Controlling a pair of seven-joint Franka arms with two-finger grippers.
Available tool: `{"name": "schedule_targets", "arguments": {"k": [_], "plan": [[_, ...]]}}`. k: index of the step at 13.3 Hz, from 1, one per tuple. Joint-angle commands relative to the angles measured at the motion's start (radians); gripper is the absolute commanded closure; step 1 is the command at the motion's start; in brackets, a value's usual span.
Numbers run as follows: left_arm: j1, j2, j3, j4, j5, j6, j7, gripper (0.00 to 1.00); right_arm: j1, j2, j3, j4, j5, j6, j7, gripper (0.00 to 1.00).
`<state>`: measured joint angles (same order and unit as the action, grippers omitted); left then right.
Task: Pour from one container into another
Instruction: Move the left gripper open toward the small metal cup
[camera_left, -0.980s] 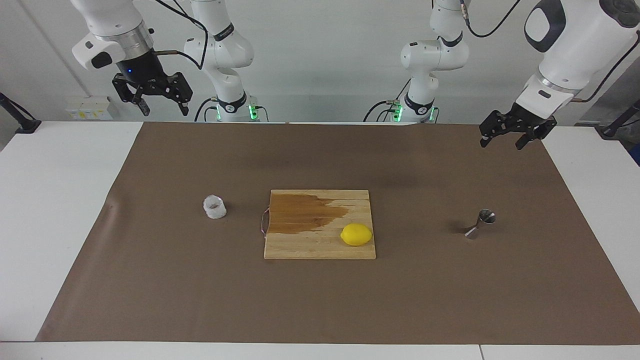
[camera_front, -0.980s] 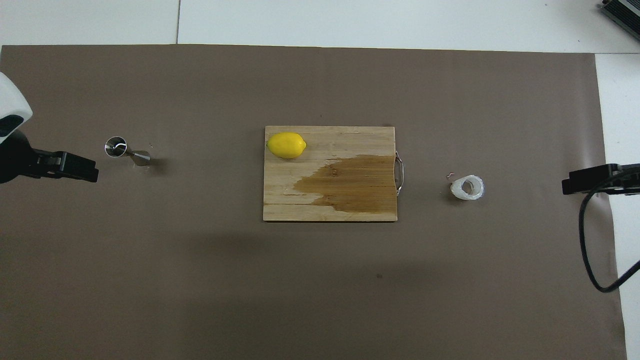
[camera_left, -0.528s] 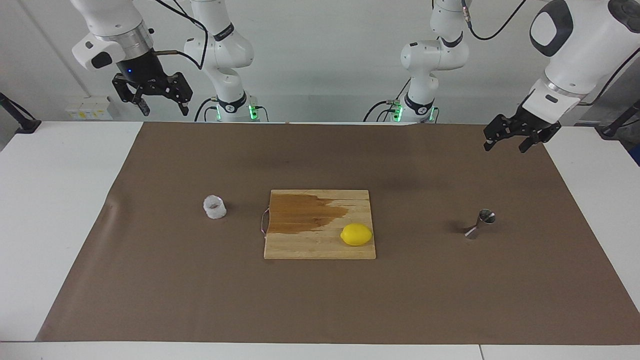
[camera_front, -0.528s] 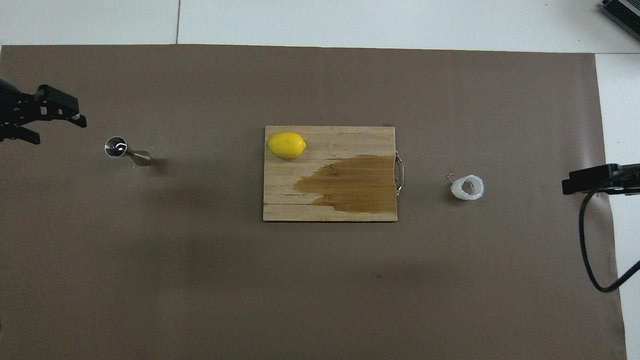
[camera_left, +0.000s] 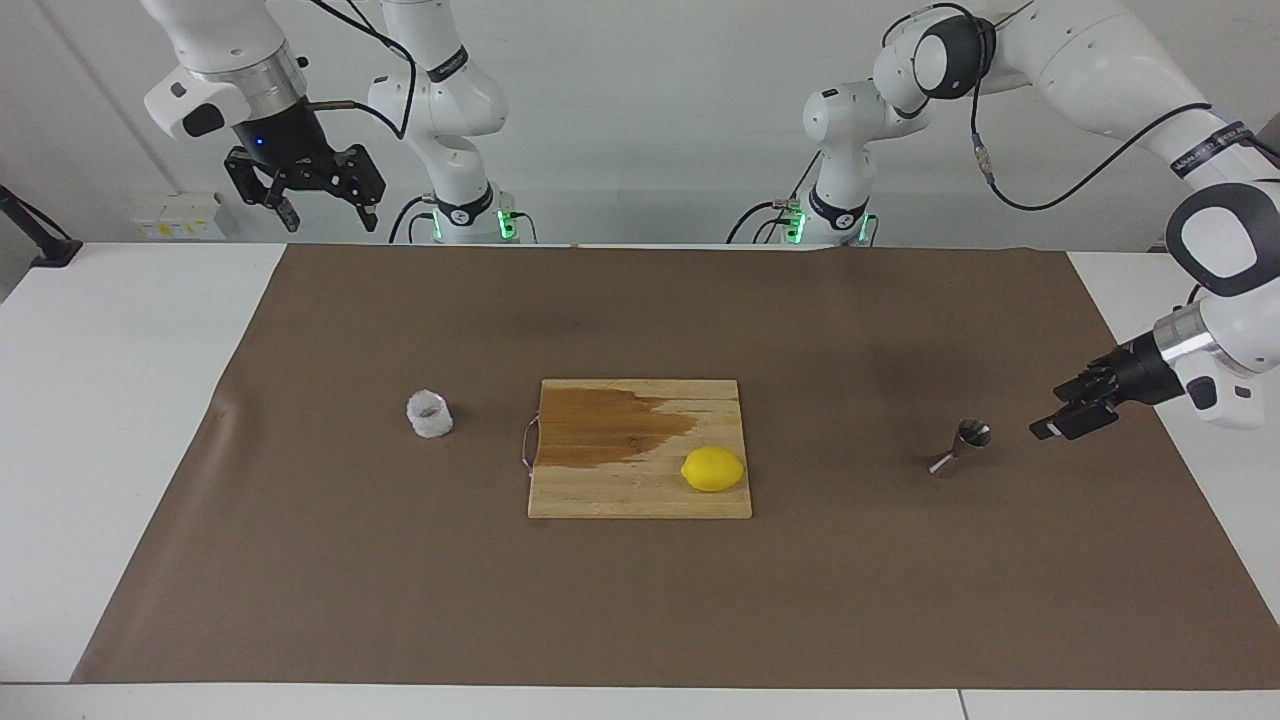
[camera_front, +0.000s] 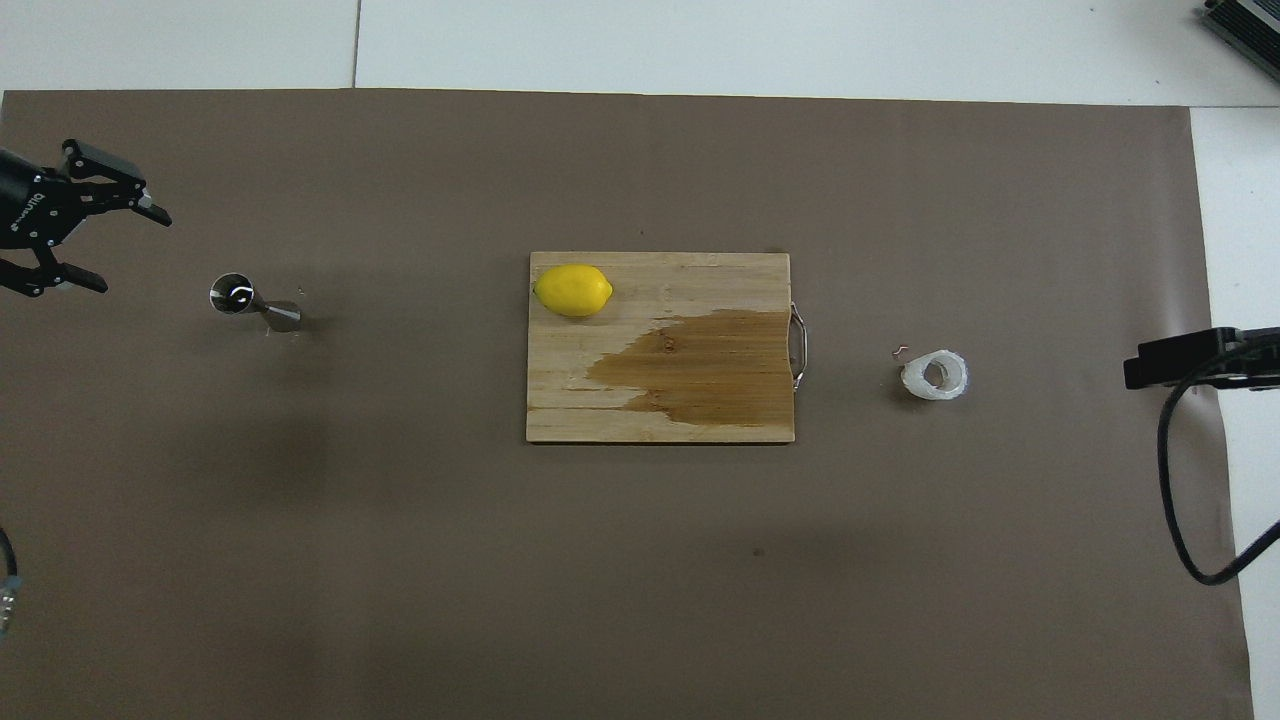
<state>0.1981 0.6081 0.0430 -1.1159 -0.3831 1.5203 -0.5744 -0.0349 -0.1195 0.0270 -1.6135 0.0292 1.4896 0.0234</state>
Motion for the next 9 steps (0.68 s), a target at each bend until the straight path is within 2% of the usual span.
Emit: {"name": "schedule_targets", "arguments": {"k": [1, 4, 5, 7, 9], "plan": [[0.023, 0.059, -0.014, 0.07, -0.028, 0.006, -0.041, 0.0, -0.013, -0.005, 0.004, 0.004, 0.017, -0.017, 0.003, 0.0], [0.063, 0.075, -0.009, 0.044, -0.068, 0.033, -0.042, 0.0, -0.011, -0.005, 0.005, 0.004, 0.017, -0.017, 0.003, 0.0], [0.061, 0.065, -0.009, 0.001, -0.085, 0.064, -0.041, 0.0, -0.013, -0.005, 0.005, 0.004, 0.017, -0.017, 0.001, 0.0], [0.073, 0.009, -0.002, -0.135, -0.196, 0.154, -0.044, 0.0, -0.011, -0.005, 0.005, 0.004, 0.017, -0.017, 0.003, 0.0], [0.076, -0.033, 0.006, -0.247, -0.24, 0.202, -0.07, 0.0, -0.013, -0.005, 0.004, 0.004, 0.017, -0.017, 0.003, 0.0]]}}
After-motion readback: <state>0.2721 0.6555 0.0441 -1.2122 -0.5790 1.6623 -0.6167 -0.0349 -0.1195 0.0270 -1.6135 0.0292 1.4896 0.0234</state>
